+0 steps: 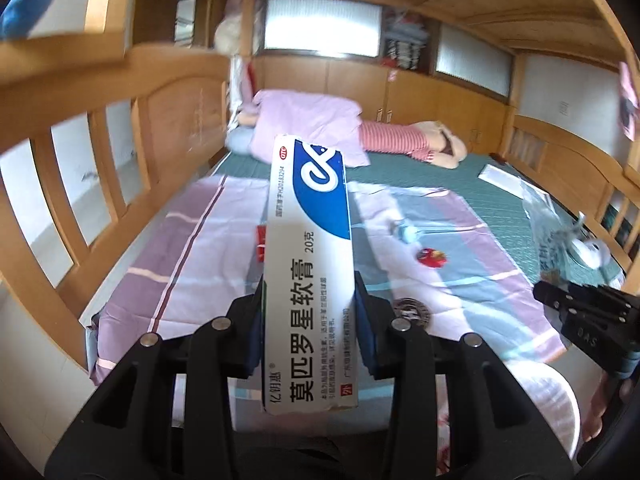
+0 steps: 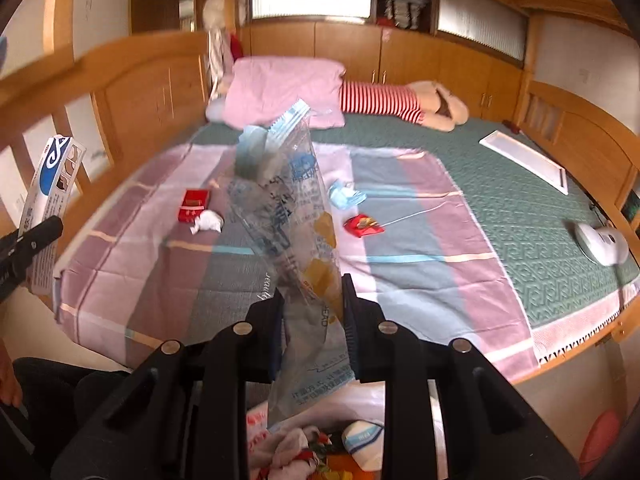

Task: Collect trash
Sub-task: 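Carry the ointment box and snack packet over to the wastebasket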

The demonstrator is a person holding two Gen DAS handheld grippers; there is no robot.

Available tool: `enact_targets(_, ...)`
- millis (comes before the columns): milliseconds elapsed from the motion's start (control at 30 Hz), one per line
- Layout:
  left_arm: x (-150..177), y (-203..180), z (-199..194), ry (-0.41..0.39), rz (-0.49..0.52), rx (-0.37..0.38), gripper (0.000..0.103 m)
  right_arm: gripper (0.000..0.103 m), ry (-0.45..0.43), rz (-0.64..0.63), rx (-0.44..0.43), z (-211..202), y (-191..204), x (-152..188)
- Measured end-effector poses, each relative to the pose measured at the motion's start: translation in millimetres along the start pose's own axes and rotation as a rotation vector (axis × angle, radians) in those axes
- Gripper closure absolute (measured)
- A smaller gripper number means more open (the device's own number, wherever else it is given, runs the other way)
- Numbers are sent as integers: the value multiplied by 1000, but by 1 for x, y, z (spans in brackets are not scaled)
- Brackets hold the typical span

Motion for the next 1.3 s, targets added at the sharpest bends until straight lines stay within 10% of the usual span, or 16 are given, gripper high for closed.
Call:
enact_targets(667,46,-98,-82,-47,88,131,65,77,-105,85,33,-105,-63,52)
enact_targets(1300,70,-140,-84,-26,183,178,65,77,-82,78,-9,-112,-76,70)
Point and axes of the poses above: each gripper's, at about its wrist camera, not at the fingertips, and z roughly the way its jaws point, y to its left, x to its underside, the point moved 1 cm from there along z, roughly the way its jaws point, and after that the axes turned 1 degree about z, right-handed, at the moved point
